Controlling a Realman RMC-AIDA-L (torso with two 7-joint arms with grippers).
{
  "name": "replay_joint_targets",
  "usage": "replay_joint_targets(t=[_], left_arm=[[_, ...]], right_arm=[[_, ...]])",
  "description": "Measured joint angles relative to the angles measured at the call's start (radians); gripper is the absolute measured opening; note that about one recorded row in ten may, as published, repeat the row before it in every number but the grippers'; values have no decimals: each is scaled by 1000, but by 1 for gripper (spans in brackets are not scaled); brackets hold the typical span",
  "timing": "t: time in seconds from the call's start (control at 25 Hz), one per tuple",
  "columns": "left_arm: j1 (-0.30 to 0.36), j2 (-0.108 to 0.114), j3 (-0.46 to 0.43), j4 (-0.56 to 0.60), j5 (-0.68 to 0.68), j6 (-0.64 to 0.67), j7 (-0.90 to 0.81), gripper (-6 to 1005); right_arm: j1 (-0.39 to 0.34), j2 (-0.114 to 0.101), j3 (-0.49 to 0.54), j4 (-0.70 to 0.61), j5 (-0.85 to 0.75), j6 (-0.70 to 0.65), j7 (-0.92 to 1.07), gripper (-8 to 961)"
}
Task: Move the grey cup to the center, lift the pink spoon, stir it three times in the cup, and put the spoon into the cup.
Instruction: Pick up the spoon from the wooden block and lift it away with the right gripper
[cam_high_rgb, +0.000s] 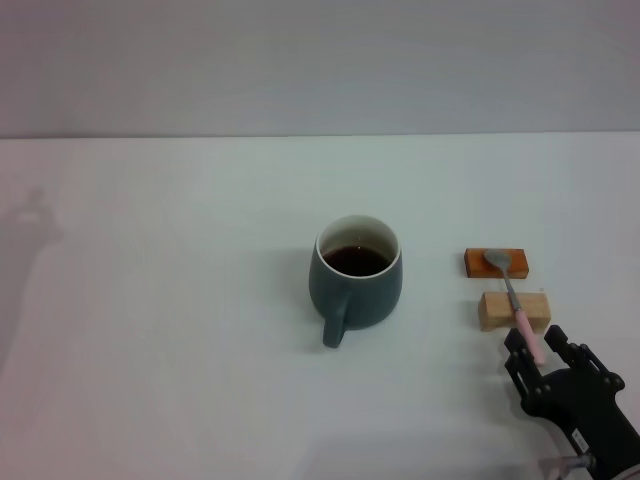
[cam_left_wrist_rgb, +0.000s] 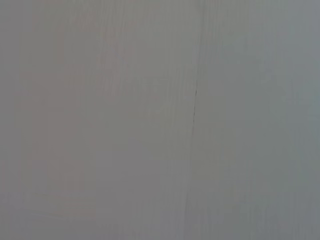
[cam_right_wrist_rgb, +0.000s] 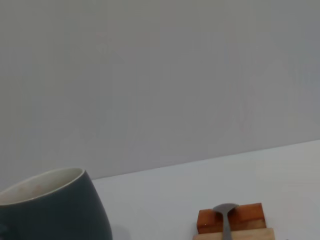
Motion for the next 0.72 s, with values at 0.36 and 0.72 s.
replay_joint_targets(t=[0.36, 0.72], left_arm=[[-1, 0, 0, 0, 0, 1, -1, -2], [-3, 3, 0, 0, 0, 1, -1, -2]], right_arm=[[10, 0, -15, 6, -1, 1, 1, 499], [12, 0, -12, 7, 5, -3, 3, 497]])
